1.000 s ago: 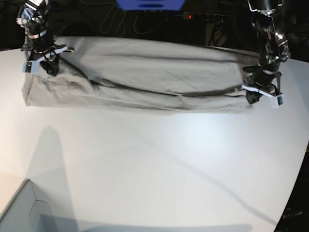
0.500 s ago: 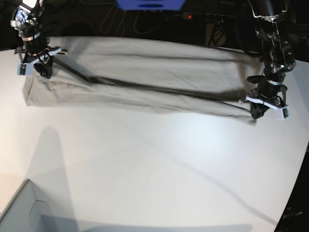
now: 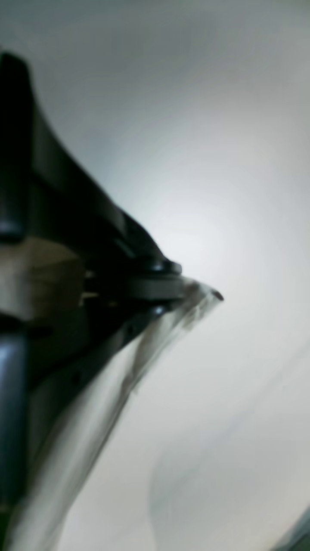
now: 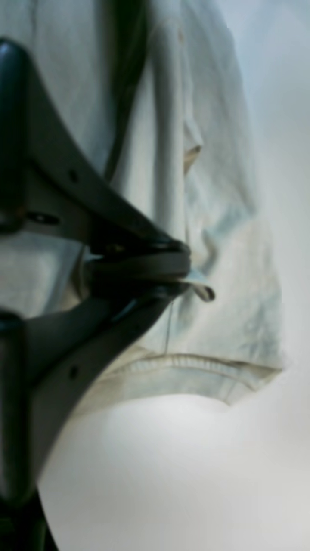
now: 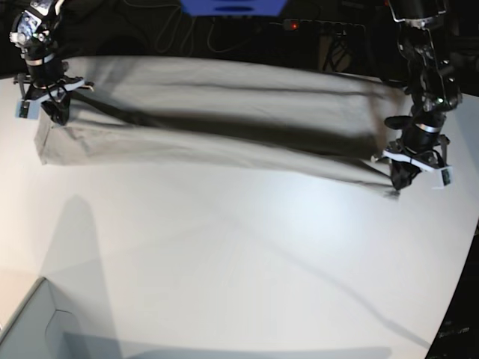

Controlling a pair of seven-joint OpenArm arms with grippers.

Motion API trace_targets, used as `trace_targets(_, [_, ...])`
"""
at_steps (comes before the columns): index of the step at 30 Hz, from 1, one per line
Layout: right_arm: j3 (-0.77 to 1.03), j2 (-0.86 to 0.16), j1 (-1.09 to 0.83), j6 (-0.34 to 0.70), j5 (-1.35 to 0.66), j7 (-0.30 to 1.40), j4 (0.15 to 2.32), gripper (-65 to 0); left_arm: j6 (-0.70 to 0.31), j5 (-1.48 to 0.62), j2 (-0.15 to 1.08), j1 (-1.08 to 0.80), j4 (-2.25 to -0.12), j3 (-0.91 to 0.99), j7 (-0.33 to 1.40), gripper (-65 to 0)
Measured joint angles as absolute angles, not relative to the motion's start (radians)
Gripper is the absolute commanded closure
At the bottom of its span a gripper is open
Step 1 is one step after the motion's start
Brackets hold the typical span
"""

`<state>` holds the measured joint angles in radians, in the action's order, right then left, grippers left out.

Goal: Layout the t-shirt on the table in an organized manner, then fold the t-shirt properly
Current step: 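Fold the grasped edge over with both grippers toward the robot, then press the folded strip down with both grippers and adjust the grasp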

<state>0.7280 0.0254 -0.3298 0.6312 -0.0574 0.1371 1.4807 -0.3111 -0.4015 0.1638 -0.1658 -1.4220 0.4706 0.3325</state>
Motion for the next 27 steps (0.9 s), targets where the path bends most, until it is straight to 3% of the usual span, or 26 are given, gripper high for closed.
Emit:
trace_targets(20, [0.683, 0.025, -0.327, 0.631, -0.053, 0.129, 1.383, 0.0, -0.31, -0.397, 0.164, -0.19, -1.218, 0.471, 0.332, -1.0])
trace_targets(23, [0.67, 0.025, -0.325, 0.631, -0.053, 0.129, 1.383, 0.0, -0.31, -0.4, 0.165, -0.19, -1.215, 0.471, 0.329, -9.3])
trace_targets(27, [0.646, 0.025, -0.33, 0.631, -0.052, 0.13, 1.383, 0.0, -0.311, -0.401, 0.165, -0.206, -1.222, 0.471, 0.321, -29.2])
